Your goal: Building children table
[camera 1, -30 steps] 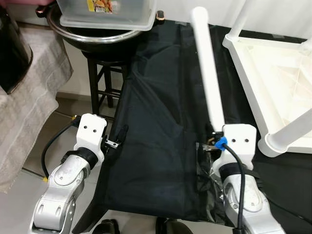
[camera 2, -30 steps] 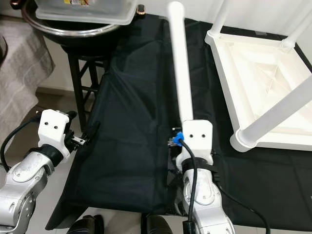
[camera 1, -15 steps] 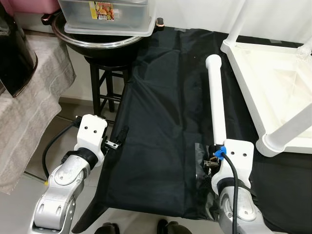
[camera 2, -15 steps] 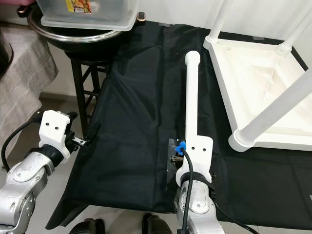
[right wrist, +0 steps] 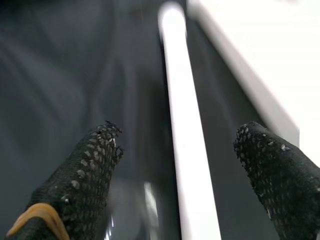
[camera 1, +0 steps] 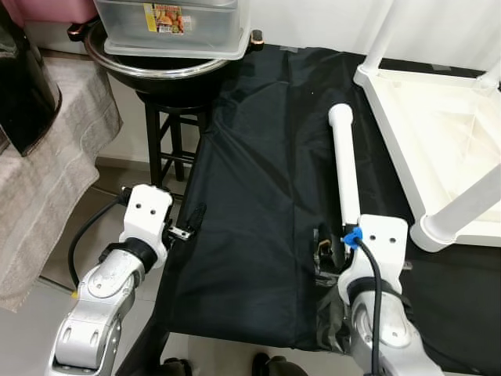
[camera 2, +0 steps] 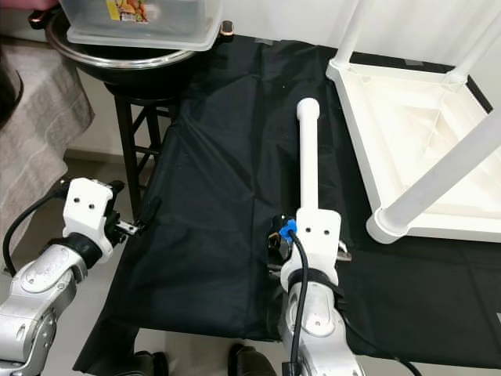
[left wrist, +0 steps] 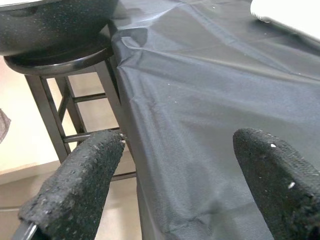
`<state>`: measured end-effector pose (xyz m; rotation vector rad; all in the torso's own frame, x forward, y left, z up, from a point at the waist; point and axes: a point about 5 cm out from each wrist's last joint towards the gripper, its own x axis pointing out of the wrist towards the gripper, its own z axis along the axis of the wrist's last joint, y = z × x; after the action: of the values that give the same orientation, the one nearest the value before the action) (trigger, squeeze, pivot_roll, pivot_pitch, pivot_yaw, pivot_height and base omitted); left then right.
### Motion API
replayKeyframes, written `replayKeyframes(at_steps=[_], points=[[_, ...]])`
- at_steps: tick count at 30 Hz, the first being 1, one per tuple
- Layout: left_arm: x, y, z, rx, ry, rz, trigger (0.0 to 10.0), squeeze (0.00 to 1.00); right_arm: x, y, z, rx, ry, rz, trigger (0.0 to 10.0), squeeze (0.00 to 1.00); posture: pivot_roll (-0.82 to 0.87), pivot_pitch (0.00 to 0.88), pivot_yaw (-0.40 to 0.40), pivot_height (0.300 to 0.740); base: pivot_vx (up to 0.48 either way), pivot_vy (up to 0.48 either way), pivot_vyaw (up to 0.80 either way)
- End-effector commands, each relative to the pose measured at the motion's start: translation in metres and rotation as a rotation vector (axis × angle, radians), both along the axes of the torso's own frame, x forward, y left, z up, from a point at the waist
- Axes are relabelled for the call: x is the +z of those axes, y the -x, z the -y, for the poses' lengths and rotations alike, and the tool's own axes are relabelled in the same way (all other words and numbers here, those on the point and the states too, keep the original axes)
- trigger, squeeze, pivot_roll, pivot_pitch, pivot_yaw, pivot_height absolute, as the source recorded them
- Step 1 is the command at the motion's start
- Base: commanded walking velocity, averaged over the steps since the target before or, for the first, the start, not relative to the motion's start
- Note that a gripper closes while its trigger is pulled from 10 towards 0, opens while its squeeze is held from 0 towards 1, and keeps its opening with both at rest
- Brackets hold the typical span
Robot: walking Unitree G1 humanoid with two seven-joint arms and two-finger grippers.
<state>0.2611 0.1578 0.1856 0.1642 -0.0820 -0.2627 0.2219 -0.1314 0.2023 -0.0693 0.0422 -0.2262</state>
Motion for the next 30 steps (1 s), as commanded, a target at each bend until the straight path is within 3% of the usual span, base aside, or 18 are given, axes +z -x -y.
replayKeyframes(at_steps=[1, 8, 9, 10, 12, 13, 14, 15, 17, 19, 24, 26, 30], points=[[-0.006, 0.001, -0.003, 0.005, -0.011, -0.023, 10.0, 0.0, 0.008, -0.001, 0.001, -0.02, 0.022, 0.054, 10.0, 0.0, 0.09, 0.179, -0.071, 0.74, 0.0, 0.0, 0.0], [-0.007, 0.001, -0.003, 0.007, -0.01, -0.024, 10.0, 0.0, 0.021, -0.041, 0.015, -0.061, 0.041, 0.11, 10.0, 0.0, 0.09, 0.175, -0.071, 0.74, 0.0, 0.0, 0.0], [-0.007, 0.001, -0.003, 0.007, -0.01, -0.024, 10.0, 0.0, 0.021, -0.041, 0.015, -0.061, 0.041, 0.11, 10.0, 0.0, 0.09, 0.175, -0.071, 0.74, 0.0, 0.0, 0.0], [-0.007, 0.001, -0.002, 0.006, -0.008, -0.023, 10.0, 0.0, 0.019, -0.054, 0.024, -0.109, 0.055, 0.085, 10.0, 0.0, 0.09, 0.176, -0.07, 0.74, 0.0, 0.0, 0.0], [-0.007, 0.001, -0.002, 0.006, -0.008, -0.023, 10.0, 0.0, 0.019, -0.054, 0.024, -0.109, 0.055, 0.085, 10.0, 0.0, 0.09, 0.176, -0.07, 0.74, 0.0, 0.0, 0.0], [-0.007, 0.001, -0.001, 0.004, -0.005, -0.021, 10.0, 0.0, 0.016, -0.069, 0.039, -0.179, 0.064, 0.052, 10.0, 0.0, 0.1, 0.175, -0.078, 0.74, 0.0, 0.0, 0.0], [-0.007, 0.001, -0.001, 0.004, -0.005, -0.021, 10.0, 0.0, 0.016, -0.069, 0.039, -0.179, 0.064, 0.052, 10.0, 0.0, 0.1, 0.175, -0.078, 0.74, 0.0, 0.0, 0.0], [-0.007, 0.002, -0.001, 0.005, -0.005, -0.024, 10.0, 0.0, 0.013, -0.086, 0.056, -0.256, 0.065, 0.008, 10.0, 0.0, 0.1, 0.178, -0.076, 0.74, 0.0, 0.0, 0.0], [-0.007, 0.002, -0.001, 0.005, -0.005, -0.024, 10.0, 0.0, 0.013, -0.086, 0.056, -0.256, 0.065, 0.008, 10.0, 0.0, 0.1, 0.178, -0.076, 0.74, 0.0, 0.0, 0.0], [-0.008, 0.003, -0.001, 0.005, -0.006, -0.027, 10.0, 0.0, 0.006, -0.114, 0.083, -0.358, -0.022, -0.084, 10.0, 0.0, 0.1, 0.183, -0.08, 0.74, 0.0, 0.0, 0.0], [-0.007, 0.004, 0.0, 0.004, -0.008, -0.028, 10.0, 0.0, 0.007, -0.137, 0.099, -0.391, -0.095, -0.109, 10.0, 0.0, 0.11, 0.191, -0.084, 0.74, 0.0, 0.0, 0.0], [-0.007, 0.004, 0.0, 0.004, -0.008, -0.028, 10.0, 0.0, 0.007, -0.137, 0.099, -0.391, -0.095, -0.109, 10.0, 0.0, 0.11, 0.191, -0.084, 0.74, 0.0, 0.0, 0.0], [-0.008, 0.007, 0.0, 0.004, -0.008, -0.032, 10.0, 0.0, 0.012, -0.153, 0.111, -0.444, -0.19, -0.114, 10.0, 0.0, 0.11, 0.204, -0.092, 0.74, 0.0, 0.0, 0.0]])
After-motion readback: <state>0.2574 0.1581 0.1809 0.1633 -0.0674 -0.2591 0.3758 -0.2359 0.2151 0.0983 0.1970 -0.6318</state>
